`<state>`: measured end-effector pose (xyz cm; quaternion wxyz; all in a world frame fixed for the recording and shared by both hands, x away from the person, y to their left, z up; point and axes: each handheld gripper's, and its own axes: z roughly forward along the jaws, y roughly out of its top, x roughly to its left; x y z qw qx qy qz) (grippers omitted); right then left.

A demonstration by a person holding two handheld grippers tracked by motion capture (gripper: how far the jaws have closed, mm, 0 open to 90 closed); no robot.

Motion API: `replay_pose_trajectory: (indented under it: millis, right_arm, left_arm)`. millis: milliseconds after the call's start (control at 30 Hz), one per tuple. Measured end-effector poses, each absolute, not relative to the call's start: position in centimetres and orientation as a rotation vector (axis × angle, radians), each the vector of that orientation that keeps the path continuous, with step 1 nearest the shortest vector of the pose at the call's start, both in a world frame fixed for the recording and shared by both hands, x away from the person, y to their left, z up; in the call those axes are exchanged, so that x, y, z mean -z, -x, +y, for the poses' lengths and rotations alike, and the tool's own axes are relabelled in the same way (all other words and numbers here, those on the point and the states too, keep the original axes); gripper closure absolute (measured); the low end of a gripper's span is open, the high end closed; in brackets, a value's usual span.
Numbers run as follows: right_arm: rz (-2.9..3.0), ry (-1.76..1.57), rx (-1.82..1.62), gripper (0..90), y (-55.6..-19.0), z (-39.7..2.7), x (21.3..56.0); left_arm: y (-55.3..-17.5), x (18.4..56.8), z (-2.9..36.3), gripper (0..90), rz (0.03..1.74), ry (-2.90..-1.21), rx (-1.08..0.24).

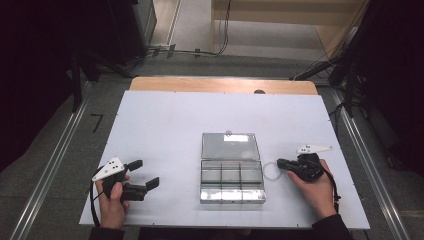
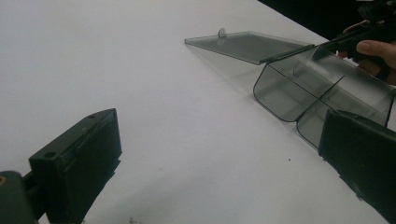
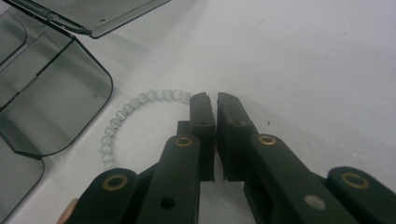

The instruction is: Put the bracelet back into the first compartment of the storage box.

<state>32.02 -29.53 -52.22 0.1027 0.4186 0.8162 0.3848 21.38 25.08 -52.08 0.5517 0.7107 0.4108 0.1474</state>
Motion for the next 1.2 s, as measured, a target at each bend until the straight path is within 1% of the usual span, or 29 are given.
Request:
replay_pose_trajectory:
  millis: [300, 467, 733, 1200]
  right_arm:
    - [2.409, -1.232, -1.138, 83.4, -32.0, -29.5, 52.4]
    - [2.393, -1.226, -1.115, 84.7, -31.8, -29.3, 52.3]
    - [2.371, -1.24, -1.173, 85.5, -31.7, -29.7, 52.2]
    - [2.289, -1.187, -1.323, 85.5, -30.7, -30.7, 49.2]
  left_arm:
    - [-21.4, 52.1, 24.9, 0.0, 0.971, -1.683, -0.344]
    - [-21.4, 52.1, 24.8, 0.0, 0.967, -1.683, -0.346]
    - [-21.4, 52.1, 25.0, 0.0, 0.967, -1.679, -0.345]
    - [-21.4, 52.1, 25.0, 0.0, 0.962, -1.678, -0.349]
